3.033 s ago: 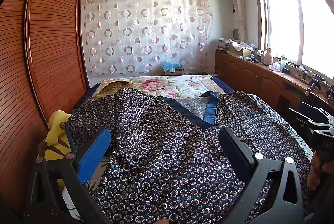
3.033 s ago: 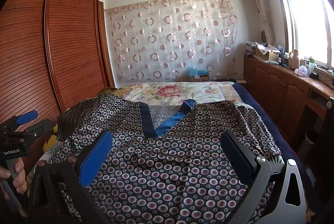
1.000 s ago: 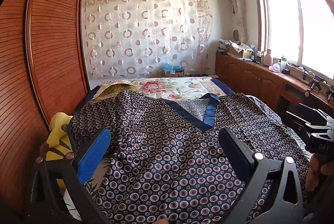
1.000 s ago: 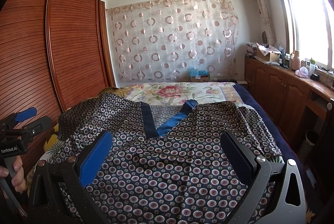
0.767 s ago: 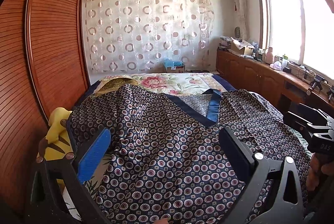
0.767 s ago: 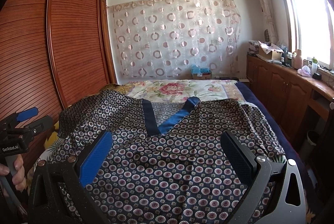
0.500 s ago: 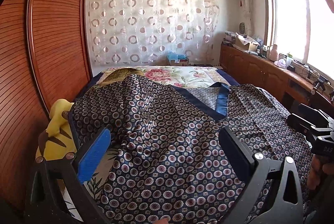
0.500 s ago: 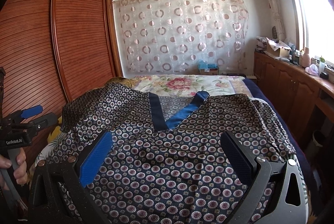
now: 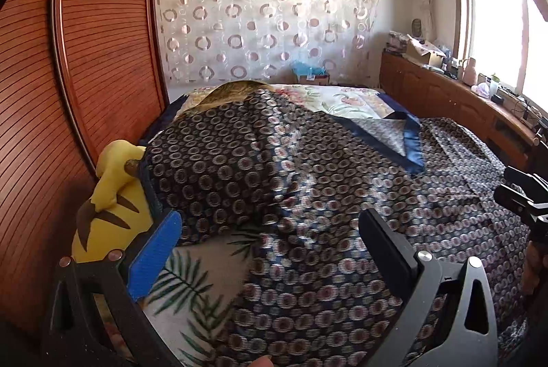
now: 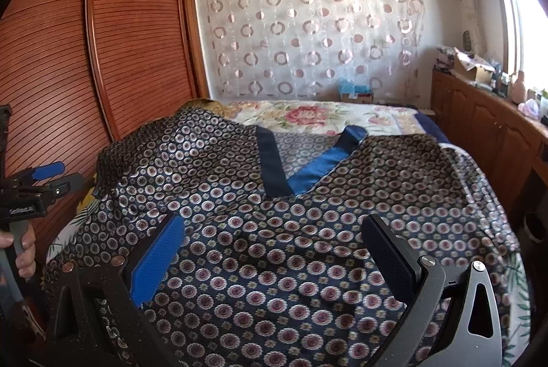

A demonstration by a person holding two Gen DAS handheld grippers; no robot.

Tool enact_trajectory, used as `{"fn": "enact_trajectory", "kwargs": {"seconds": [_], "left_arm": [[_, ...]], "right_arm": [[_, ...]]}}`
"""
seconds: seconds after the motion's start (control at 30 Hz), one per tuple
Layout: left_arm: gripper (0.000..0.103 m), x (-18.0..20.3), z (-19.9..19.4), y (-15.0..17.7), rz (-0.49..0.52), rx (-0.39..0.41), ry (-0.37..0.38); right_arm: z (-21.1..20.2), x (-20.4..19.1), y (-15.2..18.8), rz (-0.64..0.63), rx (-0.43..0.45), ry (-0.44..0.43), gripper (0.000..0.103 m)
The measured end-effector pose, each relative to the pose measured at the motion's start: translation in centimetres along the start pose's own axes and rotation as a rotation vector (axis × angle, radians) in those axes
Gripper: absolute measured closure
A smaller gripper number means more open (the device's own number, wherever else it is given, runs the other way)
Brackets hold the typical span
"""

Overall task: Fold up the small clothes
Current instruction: 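Grasp the shirt edge with the left gripper and lift it up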

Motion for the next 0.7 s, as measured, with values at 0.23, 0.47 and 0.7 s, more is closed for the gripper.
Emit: {"fn": "enact_trajectory", "kwargs": {"seconds": [0.23, 0.47, 0.7], "left_arm": [[0.004, -5.2, 2.0, 0.1, -0.045, -0.056, 0.012], [0.020, -8.4, 5.4, 0.4, -0.079, -0.149, 0.016], [0.039, -10.7, 8.9, 0.2, -0.116, -0.237, 0.044]], "right_arm": [[1.9, -1.4, 0.1, -0.033, -0.073, -0.032, 0.000], [3.5, -2.2, -1.0, -0.093, -0.109, -0.040, 0.000], [4.4, -3.4, -1.4, -0.130, -0.123, -0.066, 0.000]]}}
Point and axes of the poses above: each gripper's, at about its wrist camera, not at the fingertips, and z roughly the way its jaws point, x to its right, y to its underside, the point moved 2 cm from there along z, roughly the way its jaws point, and after that the axes turned 10 degrees about -x, right-handed, at the moved point
